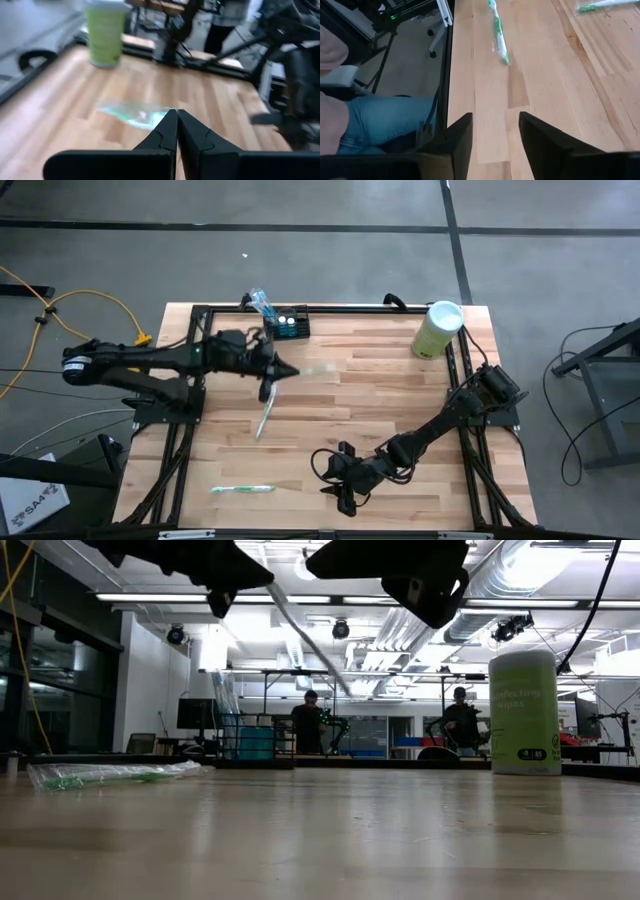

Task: Pick & Place toothbrushing station
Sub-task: Put the top right green toothbrush into the organizer

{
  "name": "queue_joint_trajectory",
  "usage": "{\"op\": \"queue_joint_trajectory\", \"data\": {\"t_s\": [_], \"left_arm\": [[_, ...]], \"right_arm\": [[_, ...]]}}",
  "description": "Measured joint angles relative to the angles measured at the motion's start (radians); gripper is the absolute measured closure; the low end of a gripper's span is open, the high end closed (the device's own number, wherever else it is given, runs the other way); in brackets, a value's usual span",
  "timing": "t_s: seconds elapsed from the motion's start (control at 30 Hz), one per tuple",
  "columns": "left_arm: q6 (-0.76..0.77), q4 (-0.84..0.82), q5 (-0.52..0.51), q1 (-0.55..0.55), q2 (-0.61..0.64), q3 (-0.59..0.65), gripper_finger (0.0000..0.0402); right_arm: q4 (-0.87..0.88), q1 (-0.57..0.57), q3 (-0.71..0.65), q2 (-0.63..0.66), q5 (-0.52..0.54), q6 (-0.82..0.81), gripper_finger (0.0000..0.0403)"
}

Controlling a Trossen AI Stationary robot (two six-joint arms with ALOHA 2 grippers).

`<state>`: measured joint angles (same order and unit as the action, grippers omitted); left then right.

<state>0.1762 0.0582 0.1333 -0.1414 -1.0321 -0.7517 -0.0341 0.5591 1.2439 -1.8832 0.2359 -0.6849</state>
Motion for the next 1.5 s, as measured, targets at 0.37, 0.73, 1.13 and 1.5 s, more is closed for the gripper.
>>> {"op": "queue_joint_trajectory", "data": {"t_s": [0.37,0.73,1.13,1.5], "left_arm": [[-0.109,0.061,0.000,-0.216,0.000,-0.024,0.0401],[-0.147,0.096,-0.122,-0.336,-0.012,-0.025,0.0401],[-0.136,0.046,-0.193,-0.349,-0.210,-0.152,0.0401],[-0.196,-0.456,-0.309,-0.378,-0.347,-0.612,0.0401]], "right_arm": [[-0.006,-0.001,-0.001,-0.002,0.100,0.005,0.0255],[-0.016,-0.026,-0.002,-0.006,0.137,0.008,0.0255],[-0.031,-0.045,-0.002,-0.006,0.129,0.001,0.0255],[-0.023,-0.047,-0.002,-0.006,0.131,0.070,0.0255]]}}
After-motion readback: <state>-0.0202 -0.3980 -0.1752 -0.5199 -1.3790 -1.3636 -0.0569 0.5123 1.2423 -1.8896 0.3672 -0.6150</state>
